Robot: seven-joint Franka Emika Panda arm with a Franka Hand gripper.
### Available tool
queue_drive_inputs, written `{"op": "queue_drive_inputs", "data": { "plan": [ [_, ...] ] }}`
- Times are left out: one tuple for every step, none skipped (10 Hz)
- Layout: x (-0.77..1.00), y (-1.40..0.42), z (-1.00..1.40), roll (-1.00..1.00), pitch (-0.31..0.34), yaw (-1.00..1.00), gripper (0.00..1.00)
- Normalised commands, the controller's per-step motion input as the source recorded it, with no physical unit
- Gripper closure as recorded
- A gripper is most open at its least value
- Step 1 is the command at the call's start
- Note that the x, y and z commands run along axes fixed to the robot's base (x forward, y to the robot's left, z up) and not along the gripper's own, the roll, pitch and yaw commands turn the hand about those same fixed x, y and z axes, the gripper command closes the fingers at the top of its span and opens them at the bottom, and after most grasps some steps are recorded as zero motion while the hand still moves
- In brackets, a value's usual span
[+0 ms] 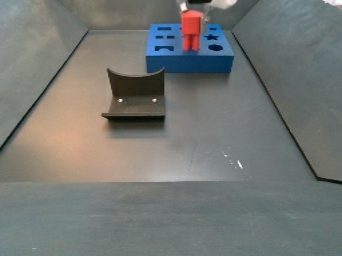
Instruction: Insert the 3 prong object.
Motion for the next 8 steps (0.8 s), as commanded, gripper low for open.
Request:
{"op": "queue_drive_inputs", "data": {
  "plan": [
    [0.0,0.0,-0.49,0.15,0.0,0.0,1.0],
    [0.0,0.0,-0.49,0.19,0.0,0.0,1.0],
    [0.0,0.0,-0.48,0.2,0.0,0.0,1.0],
    [0.0,0.0,-0.44,0.22,0.0,-0.02,1.0],
    [0.0,0.0,-0.43,0.22,0.0,-0.03,1.0],
    [0.0,0.0,-0.38,0.17,0.0,0.0,1.0],
    [0.03,0.0,0.0,-0.05,0.0,0.0,1.0],
    [0.0,0.0,0.0,0.0,0.009,0.0,1.0]
  ]
}}
